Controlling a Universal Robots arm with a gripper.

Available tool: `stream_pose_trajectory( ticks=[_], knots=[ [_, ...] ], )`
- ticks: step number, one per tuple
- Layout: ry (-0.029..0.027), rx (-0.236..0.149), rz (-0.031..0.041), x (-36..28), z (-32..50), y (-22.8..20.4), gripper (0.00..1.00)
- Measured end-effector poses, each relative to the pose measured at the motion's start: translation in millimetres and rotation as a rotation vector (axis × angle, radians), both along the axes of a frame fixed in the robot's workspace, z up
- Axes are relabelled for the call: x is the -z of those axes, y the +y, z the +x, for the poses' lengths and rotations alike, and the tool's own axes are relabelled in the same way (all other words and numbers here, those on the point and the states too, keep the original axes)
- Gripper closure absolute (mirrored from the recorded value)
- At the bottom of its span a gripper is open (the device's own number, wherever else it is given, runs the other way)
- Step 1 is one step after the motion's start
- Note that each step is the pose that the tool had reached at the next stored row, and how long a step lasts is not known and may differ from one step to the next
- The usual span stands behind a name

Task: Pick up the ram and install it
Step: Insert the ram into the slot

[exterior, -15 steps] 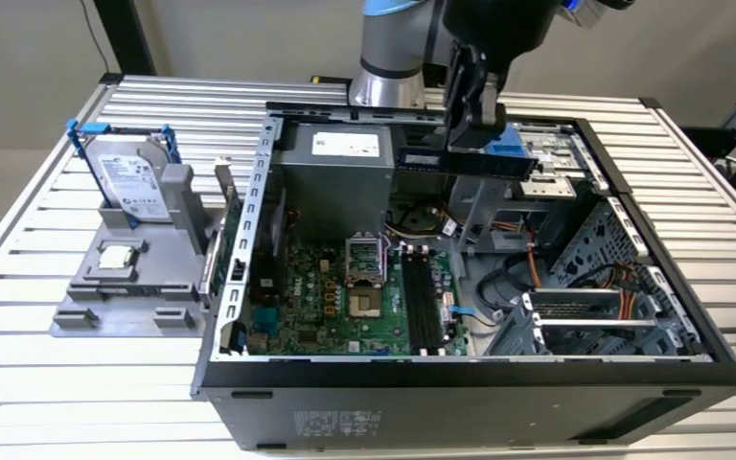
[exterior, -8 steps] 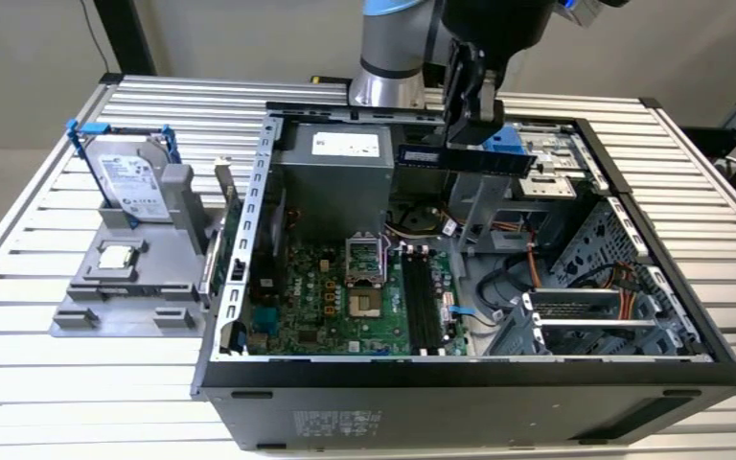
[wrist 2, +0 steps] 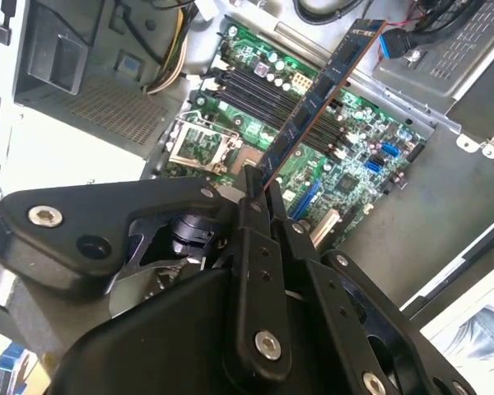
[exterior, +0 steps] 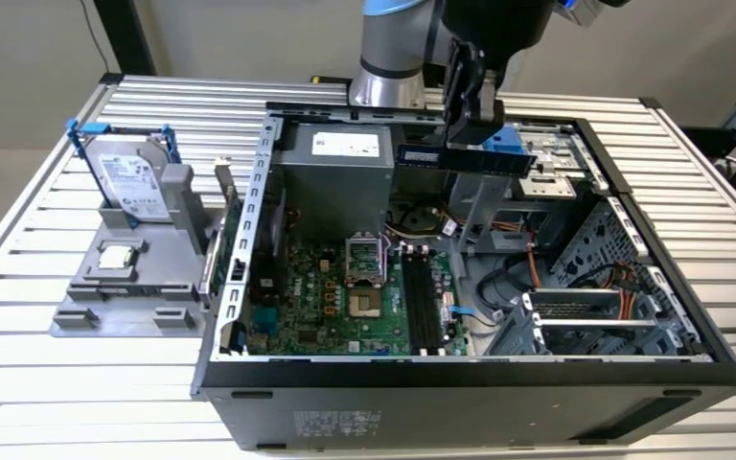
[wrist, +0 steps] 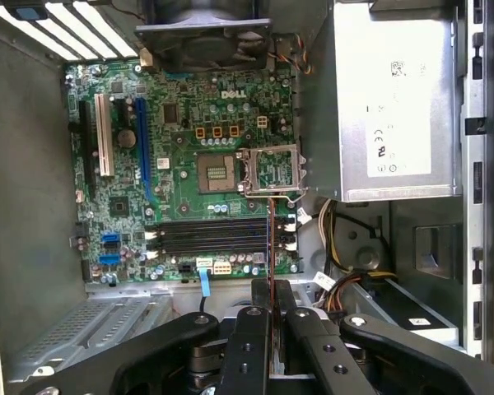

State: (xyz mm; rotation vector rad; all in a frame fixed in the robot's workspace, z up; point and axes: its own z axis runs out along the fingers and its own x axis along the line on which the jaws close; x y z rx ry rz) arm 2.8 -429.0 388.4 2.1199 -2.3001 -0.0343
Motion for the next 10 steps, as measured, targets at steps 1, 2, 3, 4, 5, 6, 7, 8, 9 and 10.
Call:
stream_pose_trajectory(
  ticks=[1, 2, 3, 4, 5, 6, 7, 8, 9, 10],
  knots=[
    [0.0, 0.0, 0.0, 0.0, 0.0, 0.0, 1.0],
    [-0.0001, 0.0, 0.0, 0.0, 0.0, 0.0, 1.0],
    [0.0, 0.0, -0.0001, 0.0, 0.0, 0.0, 1.0],
    [0.0, 0.0, 0.0, 0.0, 0.0, 0.0, 1.0],
    [0.0, 0.0, 0.0, 0.0, 0.0, 0.0, 1.0],
    [0.0, 0.0, 0.0, 0.0, 0.0, -0.1, 1.0],
    [0.0, 0.0, 0.0, 0.0, 0.0, -0.1, 1.0],
    [0.0, 0.0, 0.0, 0.0, 0.0, -0.1, 1.0],
    [0.0, 0.0, 0.0, 0.0, 0.0, -0.1, 1.0],
    [0.0, 0.0, 0.0, 0.0, 0.0, -0.1, 1.0]
  ],
)
